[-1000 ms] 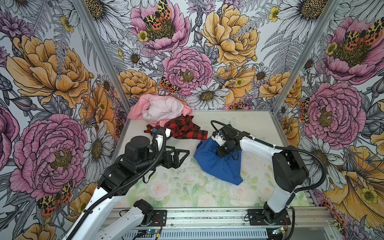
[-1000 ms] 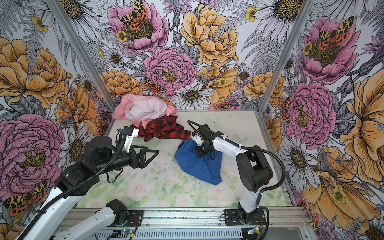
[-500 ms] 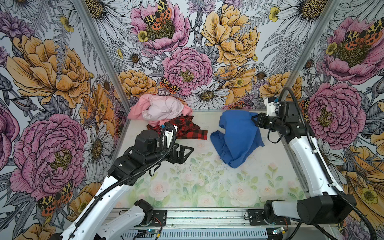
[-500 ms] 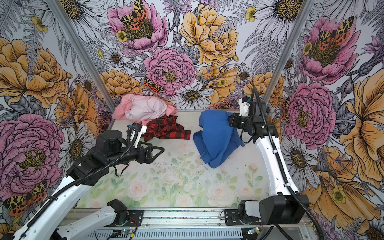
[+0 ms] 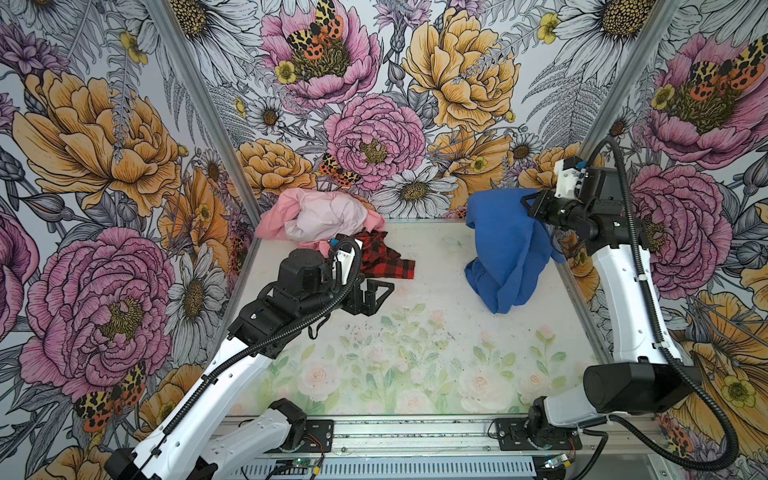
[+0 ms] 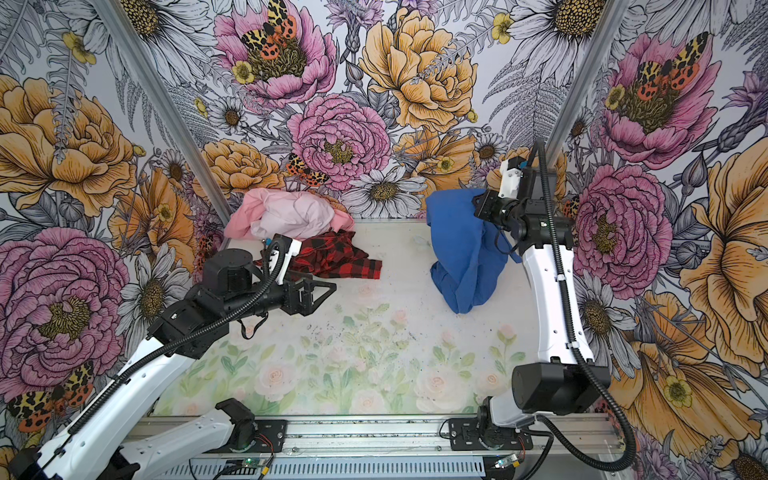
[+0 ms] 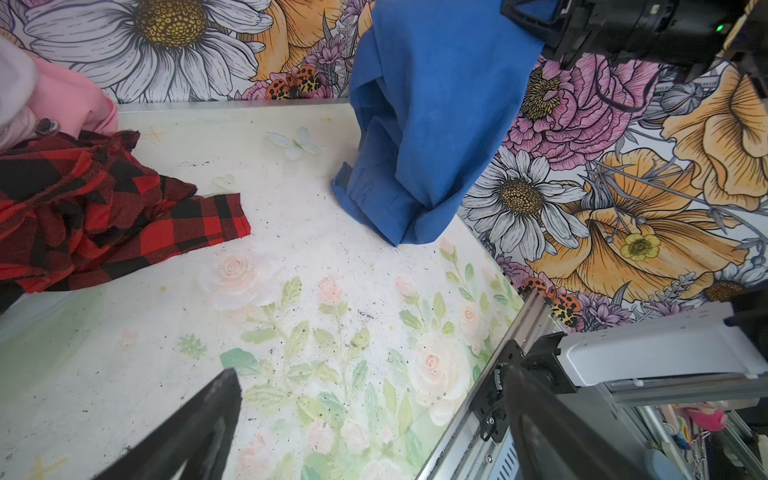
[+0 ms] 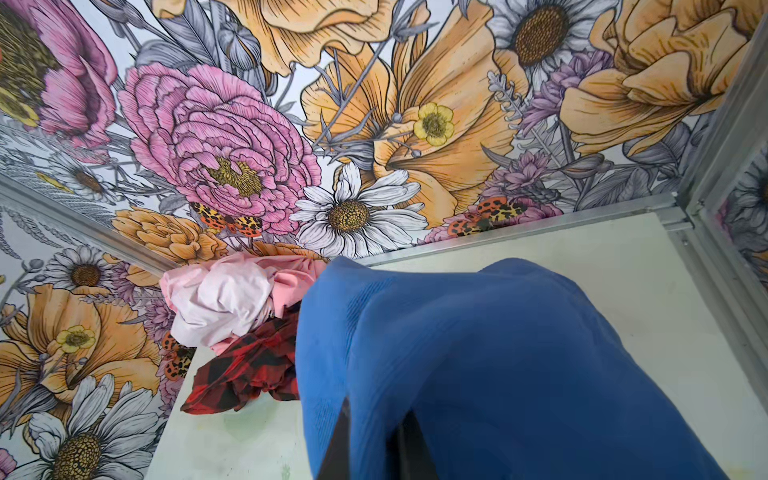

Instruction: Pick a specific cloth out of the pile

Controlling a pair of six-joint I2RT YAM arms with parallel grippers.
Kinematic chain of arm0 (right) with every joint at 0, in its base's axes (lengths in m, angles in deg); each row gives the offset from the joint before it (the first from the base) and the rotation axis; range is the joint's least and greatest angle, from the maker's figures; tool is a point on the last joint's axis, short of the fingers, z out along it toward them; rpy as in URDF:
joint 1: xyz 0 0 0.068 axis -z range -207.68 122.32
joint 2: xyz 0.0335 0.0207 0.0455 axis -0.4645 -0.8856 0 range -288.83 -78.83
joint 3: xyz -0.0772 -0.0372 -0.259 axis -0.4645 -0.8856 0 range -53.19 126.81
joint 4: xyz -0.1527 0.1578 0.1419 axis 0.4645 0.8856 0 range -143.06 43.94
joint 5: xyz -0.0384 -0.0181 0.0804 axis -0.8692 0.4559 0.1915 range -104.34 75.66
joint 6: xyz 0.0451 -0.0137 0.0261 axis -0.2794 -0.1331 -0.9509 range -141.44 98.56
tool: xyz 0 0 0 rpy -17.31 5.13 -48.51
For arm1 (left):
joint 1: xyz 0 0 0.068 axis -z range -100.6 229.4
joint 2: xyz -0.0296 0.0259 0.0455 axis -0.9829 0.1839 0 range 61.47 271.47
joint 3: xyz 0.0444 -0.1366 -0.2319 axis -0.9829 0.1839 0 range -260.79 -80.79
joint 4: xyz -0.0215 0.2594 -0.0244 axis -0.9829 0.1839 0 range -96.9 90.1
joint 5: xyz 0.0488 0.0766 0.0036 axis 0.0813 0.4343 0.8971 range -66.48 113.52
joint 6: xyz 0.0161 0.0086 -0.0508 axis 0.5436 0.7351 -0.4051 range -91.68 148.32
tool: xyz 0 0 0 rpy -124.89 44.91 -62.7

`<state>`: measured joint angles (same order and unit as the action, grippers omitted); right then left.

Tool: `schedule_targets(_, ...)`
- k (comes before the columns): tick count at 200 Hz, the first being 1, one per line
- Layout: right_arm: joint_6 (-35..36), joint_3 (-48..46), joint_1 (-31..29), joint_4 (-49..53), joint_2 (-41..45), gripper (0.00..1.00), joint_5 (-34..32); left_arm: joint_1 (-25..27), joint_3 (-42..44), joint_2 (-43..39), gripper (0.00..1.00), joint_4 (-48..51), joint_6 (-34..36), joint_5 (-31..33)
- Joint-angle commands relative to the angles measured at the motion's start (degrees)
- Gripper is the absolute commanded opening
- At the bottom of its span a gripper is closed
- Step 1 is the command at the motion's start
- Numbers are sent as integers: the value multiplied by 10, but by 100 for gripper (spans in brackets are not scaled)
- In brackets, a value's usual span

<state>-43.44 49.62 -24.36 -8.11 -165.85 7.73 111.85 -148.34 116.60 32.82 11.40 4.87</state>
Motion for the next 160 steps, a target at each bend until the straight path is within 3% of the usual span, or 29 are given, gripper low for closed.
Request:
schedule_targets(1, 24, -7, -48, -44, -11, 0, -29, -3, 10, -4, 99, -24, 4, -8)
schedule_targets(24, -14, -56, -80, -123, -31, 0, -22, -3, 13, -1, 99, -24, 1, -9)
schedule_targets(62, -132, -167, -71, -291, -15, 0, 29, -4, 19, -4, 99, -24, -7, -14)
schedule_targets(84, -279, -315, -40, -458, 26, 0, 54, -3, 23, -3, 99, -25, -7, -9)
schedule_targets(109, -432, -523, 2, -643, 87, 0, 10, -1, 20, 6, 99, -27, -9, -10)
schedule_targets(137, -466, -635, 36, -657, 136, 0, -33, 1, 10, 15, 99, -27, -6, -15)
schedule_targets(160, -461, -676, 80, -602, 162, 0, -60, 2, 7, 20, 99, -27, -4, -13)
